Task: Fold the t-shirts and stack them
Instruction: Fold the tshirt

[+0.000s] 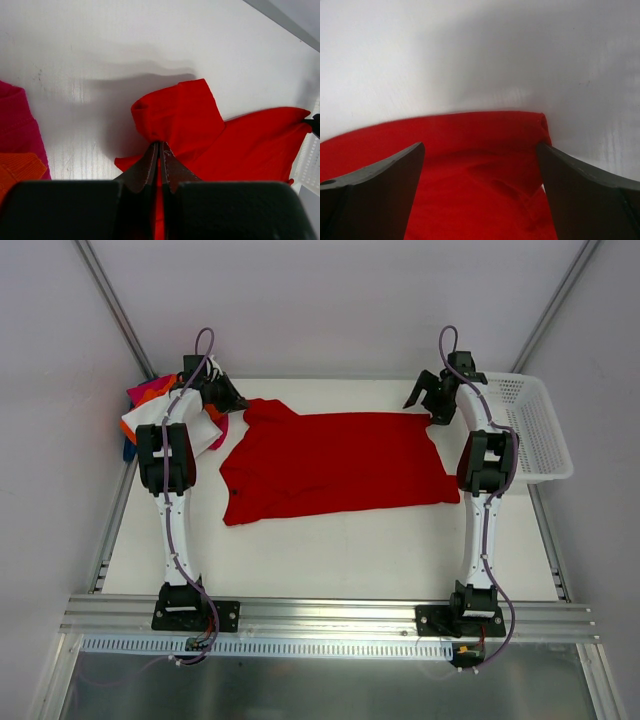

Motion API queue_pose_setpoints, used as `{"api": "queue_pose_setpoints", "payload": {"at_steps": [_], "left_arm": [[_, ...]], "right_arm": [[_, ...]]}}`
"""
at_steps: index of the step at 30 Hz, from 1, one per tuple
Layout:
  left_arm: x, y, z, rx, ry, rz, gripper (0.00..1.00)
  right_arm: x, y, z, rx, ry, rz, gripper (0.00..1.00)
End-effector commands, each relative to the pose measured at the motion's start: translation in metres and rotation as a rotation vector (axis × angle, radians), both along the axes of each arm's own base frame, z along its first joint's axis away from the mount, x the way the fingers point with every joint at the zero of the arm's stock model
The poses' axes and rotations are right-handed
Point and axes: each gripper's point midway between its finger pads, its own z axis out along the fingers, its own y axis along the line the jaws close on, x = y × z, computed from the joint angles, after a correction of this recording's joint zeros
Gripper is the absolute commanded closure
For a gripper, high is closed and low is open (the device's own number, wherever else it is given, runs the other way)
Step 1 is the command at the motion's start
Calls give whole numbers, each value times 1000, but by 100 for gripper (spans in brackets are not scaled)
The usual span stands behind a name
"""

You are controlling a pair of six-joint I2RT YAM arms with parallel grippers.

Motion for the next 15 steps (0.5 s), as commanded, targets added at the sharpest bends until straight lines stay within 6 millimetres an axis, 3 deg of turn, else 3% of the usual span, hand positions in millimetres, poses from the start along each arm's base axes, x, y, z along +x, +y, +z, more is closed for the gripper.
{"api": "queue_pose_setpoints", "payload": {"at_steps": [1, 9, 15], "left_arm": [[2, -5, 36, -13, -71, -24, 100], [2, -4, 35, -7, -73, -25, 100], [2, -4, 35, -9, -70, -26, 100]], "right_arm": [[0, -74, 55, -134, -75, -132, 0], [-8, -92, 80, -175, -105, -153, 1], [-12, -104, 77, -174, -94, -172, 1]]}}
